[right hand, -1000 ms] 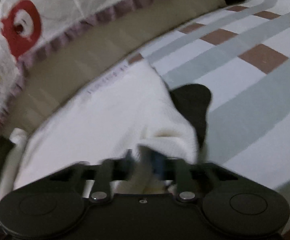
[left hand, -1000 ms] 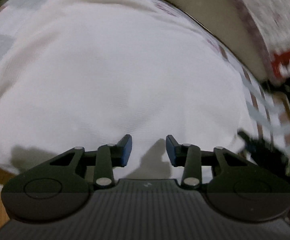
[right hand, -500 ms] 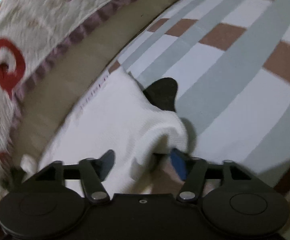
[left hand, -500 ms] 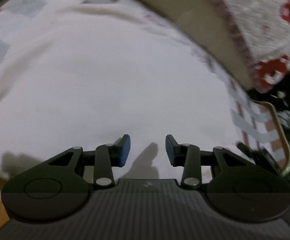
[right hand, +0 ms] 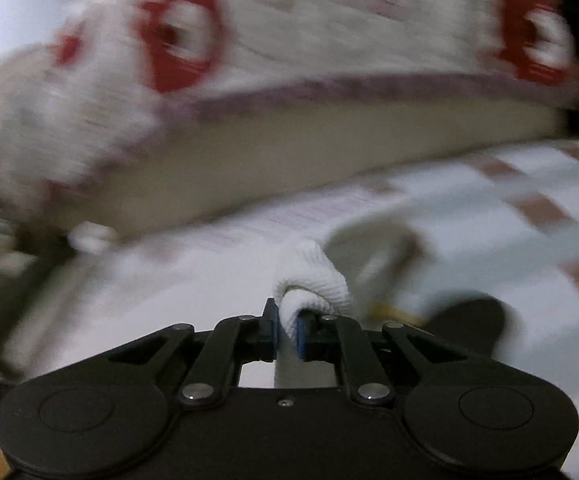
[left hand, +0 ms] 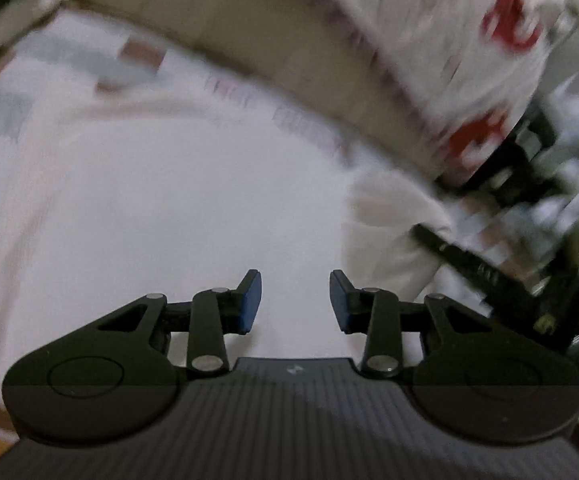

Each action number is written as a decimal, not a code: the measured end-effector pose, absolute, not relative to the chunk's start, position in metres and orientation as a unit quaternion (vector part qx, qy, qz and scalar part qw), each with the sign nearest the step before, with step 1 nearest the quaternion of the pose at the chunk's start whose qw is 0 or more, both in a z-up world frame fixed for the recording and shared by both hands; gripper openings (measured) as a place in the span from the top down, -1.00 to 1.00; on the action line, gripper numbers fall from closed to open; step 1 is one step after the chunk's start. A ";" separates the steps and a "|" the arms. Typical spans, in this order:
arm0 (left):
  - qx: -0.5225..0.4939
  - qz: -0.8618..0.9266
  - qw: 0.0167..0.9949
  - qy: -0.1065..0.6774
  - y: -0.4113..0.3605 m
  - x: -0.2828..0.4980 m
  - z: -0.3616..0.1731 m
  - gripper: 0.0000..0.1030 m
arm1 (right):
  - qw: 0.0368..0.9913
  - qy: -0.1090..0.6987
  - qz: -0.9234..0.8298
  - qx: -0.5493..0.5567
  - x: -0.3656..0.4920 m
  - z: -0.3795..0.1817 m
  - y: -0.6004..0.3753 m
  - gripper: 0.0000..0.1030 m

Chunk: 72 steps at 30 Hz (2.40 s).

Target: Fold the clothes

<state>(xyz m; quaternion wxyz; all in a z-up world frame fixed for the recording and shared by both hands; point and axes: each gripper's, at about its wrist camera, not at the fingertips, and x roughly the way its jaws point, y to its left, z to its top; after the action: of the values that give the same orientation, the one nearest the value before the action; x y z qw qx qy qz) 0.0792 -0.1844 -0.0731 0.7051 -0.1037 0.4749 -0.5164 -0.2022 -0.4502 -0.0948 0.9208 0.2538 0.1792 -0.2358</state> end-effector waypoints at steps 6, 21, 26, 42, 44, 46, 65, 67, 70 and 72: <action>-0.157 -0.424 0.746 0.489 -0.096 0.122 -0.104 0.35 | 0.966 0.209 -0.013 0.153 -0.107 -0.046 -0.351 0.78; -0.153 -0.304 0.738 0.583 -0.066 0.135 -0.166 0.47 | 0.914 0.361 0.002 0.184 -0.062 -0.177 -0.292 0.78; -0.230 -0.318 0.672 0.628 -0.063 0.143 -0.189 0.53 | 0.923 0.345 0.005 0.172 -0.061 -0.167 -0.299 0.78; -0.247 -0.320 0.760 0.509 -0.046 0.149 -0.145 0.47 | 0.931 0.326 0.091 0.137 -0.041 -0.139 -0.264 0.78; -0.254 -0.335 0.747 0.515 -0.050 0.150 -0.148 0.43 | 0.923 0.360 0.098 0.096 -0.027 -0.159 -0.250 0.77; -0.239 -0.335 0.740 0.532 -0.061 0.149 -0.154 0.42 | 0.919 0.373 0.110 0.062 -0.025 -0.170 -0.238 0.42; 0.042 -0.359 0.775 0.518 -0.116 0.097 -0.132 -0.09 | 0.918 0.391 -0.069 -0.019 -0.188 -0.148 -0.316 -0.02; 0.079 -0.352 0.771 0.525 -0.127 0.095 -0.140 -0.19 | 0.919 0.386 -0.067 -0.048 -0.183 -0.151 -0.310 -0.02; 0.092 -0.336 0.771 0.534 -0.135 0.097 -0.150 -0.32 | 0.919 0.386 -0.059 -0.048 -0.161 -0.161 -0.305 -0.02; 0.091 -0.332 0.772 0.534 -0.137 0.097 -0.154 -0.35 | 0.921 0.382 -0.066 -0.043 -0.148 -0.166 -0.307 -0.06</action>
<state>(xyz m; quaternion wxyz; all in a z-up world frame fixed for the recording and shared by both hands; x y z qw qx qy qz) 0.0974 -0.1372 -0.1540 0.7721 0.0915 0.5340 -0.3323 -0.1481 -0.3070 -0.1663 0.9209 -0.0428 0.3817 -0.0660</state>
